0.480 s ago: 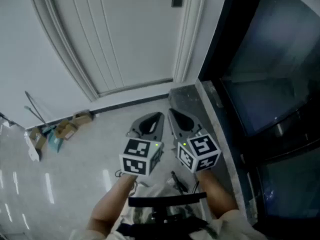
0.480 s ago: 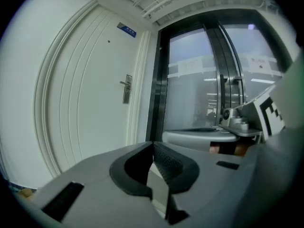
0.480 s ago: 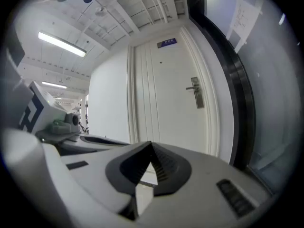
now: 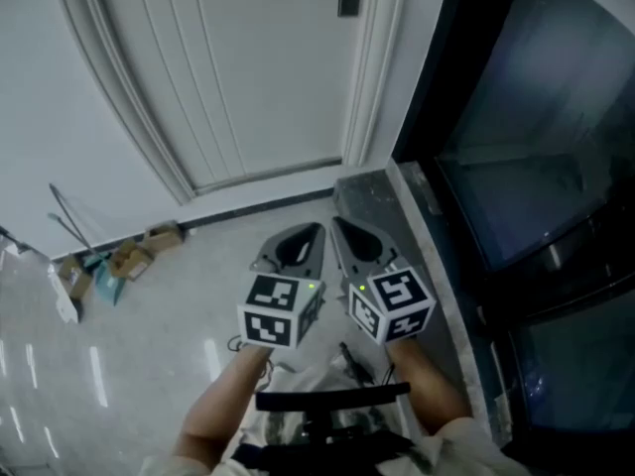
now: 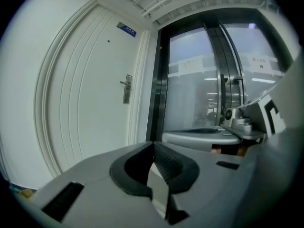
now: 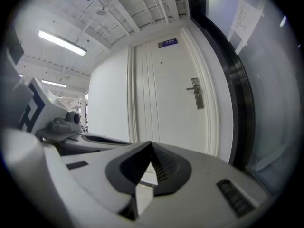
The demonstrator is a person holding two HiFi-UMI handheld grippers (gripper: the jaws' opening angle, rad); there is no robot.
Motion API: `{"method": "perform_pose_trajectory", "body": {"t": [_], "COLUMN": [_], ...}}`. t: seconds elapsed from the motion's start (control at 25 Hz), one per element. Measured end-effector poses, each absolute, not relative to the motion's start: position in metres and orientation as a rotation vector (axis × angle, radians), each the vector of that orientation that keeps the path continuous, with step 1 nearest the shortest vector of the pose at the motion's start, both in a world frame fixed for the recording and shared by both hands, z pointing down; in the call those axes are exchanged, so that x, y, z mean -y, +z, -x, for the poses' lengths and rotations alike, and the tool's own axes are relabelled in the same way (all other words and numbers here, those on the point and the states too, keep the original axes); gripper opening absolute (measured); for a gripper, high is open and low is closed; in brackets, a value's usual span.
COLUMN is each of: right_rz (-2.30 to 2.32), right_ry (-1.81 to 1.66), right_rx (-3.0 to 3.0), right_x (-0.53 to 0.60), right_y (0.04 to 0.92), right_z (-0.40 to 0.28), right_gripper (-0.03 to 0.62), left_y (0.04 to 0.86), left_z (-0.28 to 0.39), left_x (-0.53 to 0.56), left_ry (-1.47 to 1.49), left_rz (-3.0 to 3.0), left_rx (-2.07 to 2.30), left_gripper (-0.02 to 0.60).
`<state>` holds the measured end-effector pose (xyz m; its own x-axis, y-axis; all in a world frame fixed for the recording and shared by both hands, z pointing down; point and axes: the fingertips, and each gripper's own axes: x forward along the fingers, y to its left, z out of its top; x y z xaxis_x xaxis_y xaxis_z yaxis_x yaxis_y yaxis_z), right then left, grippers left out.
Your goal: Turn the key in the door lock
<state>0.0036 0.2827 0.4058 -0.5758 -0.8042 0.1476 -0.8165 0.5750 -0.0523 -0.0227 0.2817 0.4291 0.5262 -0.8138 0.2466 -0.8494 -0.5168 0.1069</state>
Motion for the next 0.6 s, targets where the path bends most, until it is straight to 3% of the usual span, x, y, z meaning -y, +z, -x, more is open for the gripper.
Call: {"method": "perform_pose_trajectory", "body": {"t": [0.6], "right_rz": [-1.429], "right_ry": [0.172], "right_rx": [2.689], "right_x": [-0.282], "right_y": [0.403], "right_z": [-0.022], "right_gripper": [0.012], "left_y": [0.432], "left_z": [0.006], "left_x": [-0.282], "left_ry": [0.280], "left_rz": [-2.559], "left_rx": [1.420], "left_gripper": [0.020]}}
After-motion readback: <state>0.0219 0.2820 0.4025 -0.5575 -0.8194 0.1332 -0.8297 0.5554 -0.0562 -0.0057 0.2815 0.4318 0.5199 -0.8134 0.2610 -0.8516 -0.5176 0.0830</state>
